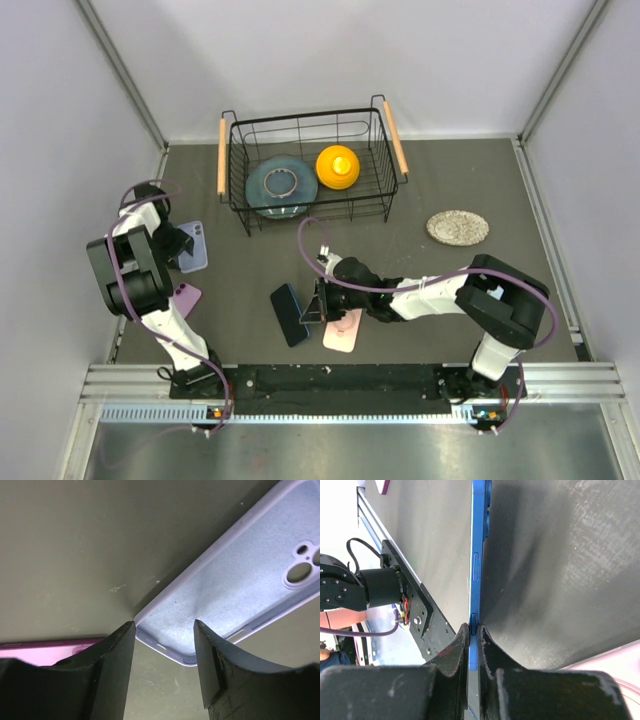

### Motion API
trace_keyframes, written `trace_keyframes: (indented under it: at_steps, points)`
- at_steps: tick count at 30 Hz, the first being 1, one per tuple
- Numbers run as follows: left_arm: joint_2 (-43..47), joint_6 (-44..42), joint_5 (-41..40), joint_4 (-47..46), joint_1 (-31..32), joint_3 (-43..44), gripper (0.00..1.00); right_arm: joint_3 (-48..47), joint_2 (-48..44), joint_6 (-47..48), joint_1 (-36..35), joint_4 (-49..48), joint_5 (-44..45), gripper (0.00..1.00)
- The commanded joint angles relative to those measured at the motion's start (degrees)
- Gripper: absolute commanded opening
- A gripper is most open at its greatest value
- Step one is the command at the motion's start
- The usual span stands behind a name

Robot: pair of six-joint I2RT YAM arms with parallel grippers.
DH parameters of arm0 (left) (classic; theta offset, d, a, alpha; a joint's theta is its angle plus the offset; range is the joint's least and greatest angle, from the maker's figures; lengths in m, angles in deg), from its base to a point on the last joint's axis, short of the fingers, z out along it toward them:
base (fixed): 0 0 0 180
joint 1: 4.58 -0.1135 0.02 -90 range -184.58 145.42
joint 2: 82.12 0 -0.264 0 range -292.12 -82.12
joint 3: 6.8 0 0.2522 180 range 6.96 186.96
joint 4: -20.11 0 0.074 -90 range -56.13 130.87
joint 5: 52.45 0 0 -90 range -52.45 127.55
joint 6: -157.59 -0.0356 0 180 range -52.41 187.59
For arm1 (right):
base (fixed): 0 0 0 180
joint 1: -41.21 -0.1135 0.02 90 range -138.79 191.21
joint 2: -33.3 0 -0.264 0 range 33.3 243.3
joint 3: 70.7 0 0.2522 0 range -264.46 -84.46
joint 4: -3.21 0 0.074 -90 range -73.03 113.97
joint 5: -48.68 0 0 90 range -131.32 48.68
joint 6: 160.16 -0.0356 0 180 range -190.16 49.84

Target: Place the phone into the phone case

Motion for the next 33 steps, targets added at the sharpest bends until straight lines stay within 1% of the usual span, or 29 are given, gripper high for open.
trace_keyframes:
  at_steps: [1,5,13,15,16,19,20,23,26,27,30,33]
  points:
    - [-1.11,-1.97,3.03,-0.75,-0.02,1.83,0.55,-0.96,-2.42,1.96,-0.59,-1.53,-0.01,0.0]
    - [-1.72,-1.97,2.24,-0.49,-0.1,2.36,0.53,-0.69,-2.86,1.96,-0.68,-1.44,0.25,0.0]
    - [-1.9,-3.02,4.96,-1.19,-0.1,1.83,0.35,-0.34,-3.21,2.13,-0.59,-1.79,0.43,0.0]
    - [-1.37,-3.55,7.85,-0.84,-0.1,1.57,0.32,-0.17,-3.39,2.22,-0.59,-1.71,0.6,0.0]
    - [-0.42,-3.73,7.95,-0.23,-0.02,1.39,0.31,-0.16,-3.47,2.13,-0.59,-1.71,0.78,0.0]
    - [2.14,-4.95,6.81,-0.4,-0.1,1.39,0.39,-0.16,-3.56,2.31,-0.59,-1.79,0.69,0.0]
    - [2.58,-7.22,6.81,-1.01,-0.54,1.48,0.43,-0.34,-3.56,2.48,-0.59,-1.79,0.6,0.0]
    - [4.34,-9.0,8.74,-3.29,-2.38,1.3,0.48,-0.34,-3.21,2.31,-0.59,-1.71,0.52,0.0]
    - [3.38,-9.87,6.91,-3.13,-3.35,2.53,0.49,-0.51,-3.04,2.4,-0.59,-1.71,0.43,0.0]
    - [2.07,-10.32,4.81,-2.51,-3.44,4.01,0.49,-0.6,-3.21,2.4,-0.59,-1.62,0.51,0.0]
    - [-0.48,-11.72,2.42,-0.93,-3.35,5.78,0.48,-0.6,-3.82,2.4,-0.59,-1.18,1.21,0.0]
    - [-1.72,-12.43,3.81,-2.5,-3.44,5.7,0.47,-0.69,-4.26,2.92,-0.59,-0.66,1.66,0.0]
